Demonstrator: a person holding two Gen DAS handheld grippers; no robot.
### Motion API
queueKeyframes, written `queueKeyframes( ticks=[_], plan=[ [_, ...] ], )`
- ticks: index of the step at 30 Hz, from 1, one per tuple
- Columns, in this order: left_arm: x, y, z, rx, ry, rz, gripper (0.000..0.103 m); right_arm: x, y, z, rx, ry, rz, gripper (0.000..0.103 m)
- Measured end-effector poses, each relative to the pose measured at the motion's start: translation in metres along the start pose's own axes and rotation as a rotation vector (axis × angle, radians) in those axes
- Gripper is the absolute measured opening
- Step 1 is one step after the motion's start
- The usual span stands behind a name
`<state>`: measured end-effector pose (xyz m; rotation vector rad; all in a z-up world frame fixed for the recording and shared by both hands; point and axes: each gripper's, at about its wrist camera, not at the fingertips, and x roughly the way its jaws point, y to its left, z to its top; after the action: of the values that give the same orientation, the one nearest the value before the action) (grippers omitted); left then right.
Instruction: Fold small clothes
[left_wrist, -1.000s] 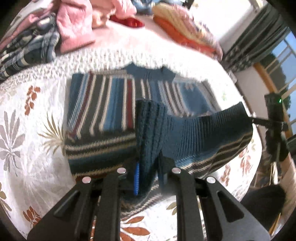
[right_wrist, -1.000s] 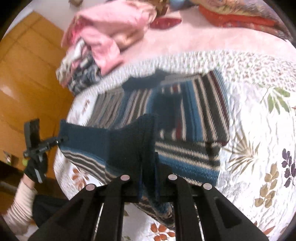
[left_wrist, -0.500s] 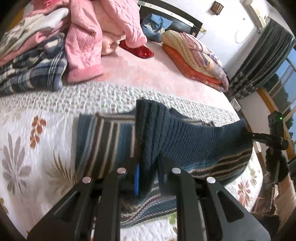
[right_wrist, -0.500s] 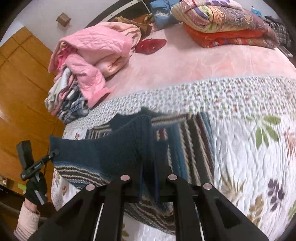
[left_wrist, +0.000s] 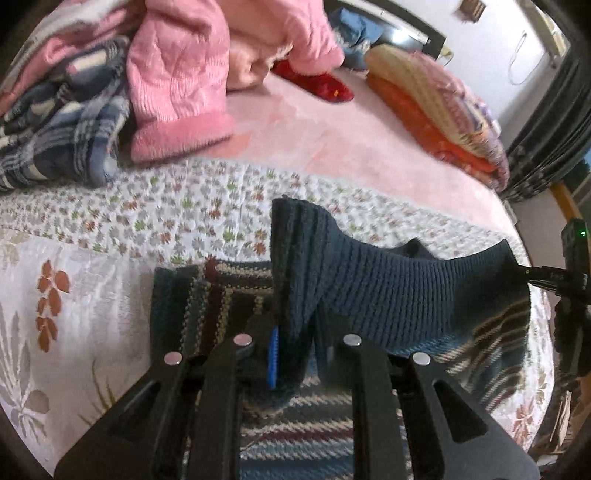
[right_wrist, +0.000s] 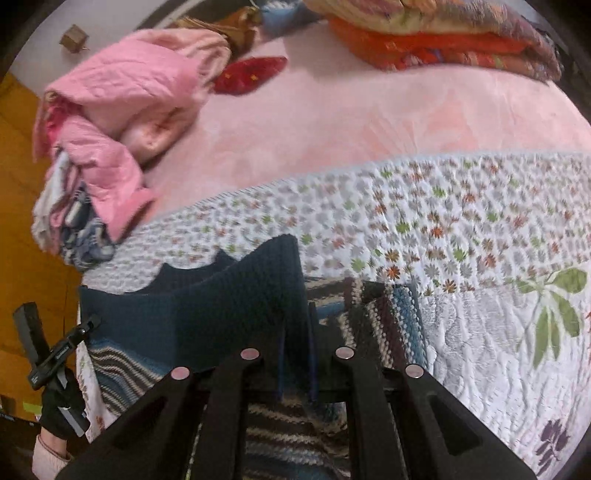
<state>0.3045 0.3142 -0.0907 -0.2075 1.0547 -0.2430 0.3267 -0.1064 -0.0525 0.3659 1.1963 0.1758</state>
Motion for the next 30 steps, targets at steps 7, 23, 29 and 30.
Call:
queueKeyframes(
  ticks=[7, 23, 29, 30],
  plan=[
    [0.034, 0.011, -0.006, -0.023, 0.038, 0.035, 0.016, 0.038, -0.014, -0.002, 0.017, 0.041, -0.033, 0.010],
    [-0.052, 0.013, -0.034, -0.144, 0.046, 0.043, 0.047, -0.037, -0.033, -0.041, 0.109, -0.015, 0.012, 0.038],
    [-0.107, -0.024, -0.067, -0.038, 0.031, 0.019, 0.058, -0.081, -0.030, -0.095, 0.028, 0.013, -0.054, 0.050],
    [-0.113, -0.029, -0.072, -0.025, 0.025, 0.017, 0.059, -0.084, -0.031, -0.105, 0.033, 0.018, -0.049, 0.050]
  ],
)
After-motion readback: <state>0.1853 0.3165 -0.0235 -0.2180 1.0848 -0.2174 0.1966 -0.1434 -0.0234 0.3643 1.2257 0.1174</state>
